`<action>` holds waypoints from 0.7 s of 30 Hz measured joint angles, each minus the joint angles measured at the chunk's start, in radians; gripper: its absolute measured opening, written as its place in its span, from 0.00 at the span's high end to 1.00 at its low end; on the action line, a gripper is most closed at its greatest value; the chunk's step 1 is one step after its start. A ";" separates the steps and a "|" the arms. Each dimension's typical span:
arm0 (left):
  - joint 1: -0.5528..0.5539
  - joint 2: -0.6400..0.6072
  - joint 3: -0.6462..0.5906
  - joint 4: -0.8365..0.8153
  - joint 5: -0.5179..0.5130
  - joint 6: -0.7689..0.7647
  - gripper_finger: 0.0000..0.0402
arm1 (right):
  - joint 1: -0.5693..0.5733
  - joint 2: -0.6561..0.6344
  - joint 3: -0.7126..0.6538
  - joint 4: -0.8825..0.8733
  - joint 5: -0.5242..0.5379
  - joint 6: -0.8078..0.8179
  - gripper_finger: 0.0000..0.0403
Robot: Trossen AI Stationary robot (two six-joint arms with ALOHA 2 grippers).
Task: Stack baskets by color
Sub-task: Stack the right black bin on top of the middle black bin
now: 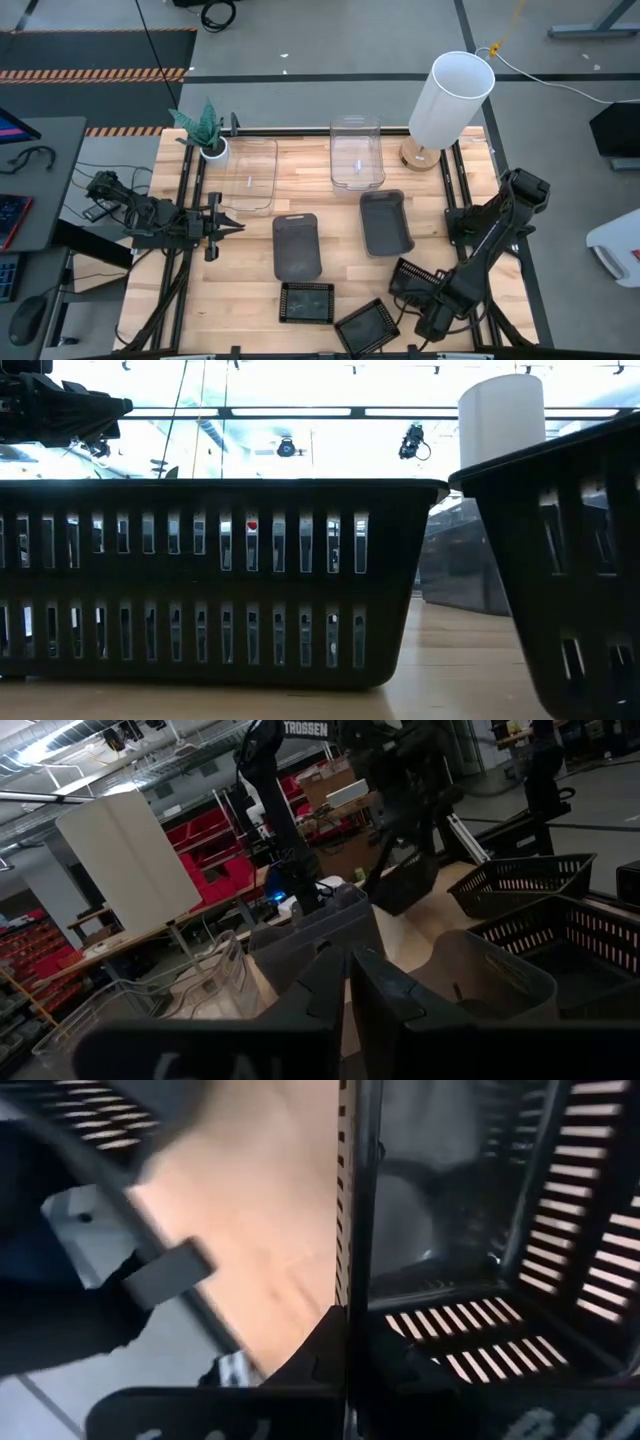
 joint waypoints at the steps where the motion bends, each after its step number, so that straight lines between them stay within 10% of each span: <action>1: 0.000 0.000 0.000 0.000 0.000 0.000 0.93 | 0.002 0.000 0.027 -0.018 0.000 -0.013 0.98; 21: 0.000 0.000 0.000 0.000 0.000 0.000 0.93 | -0.024 0.181 0.328 0.115 0.210 -0.736 0.98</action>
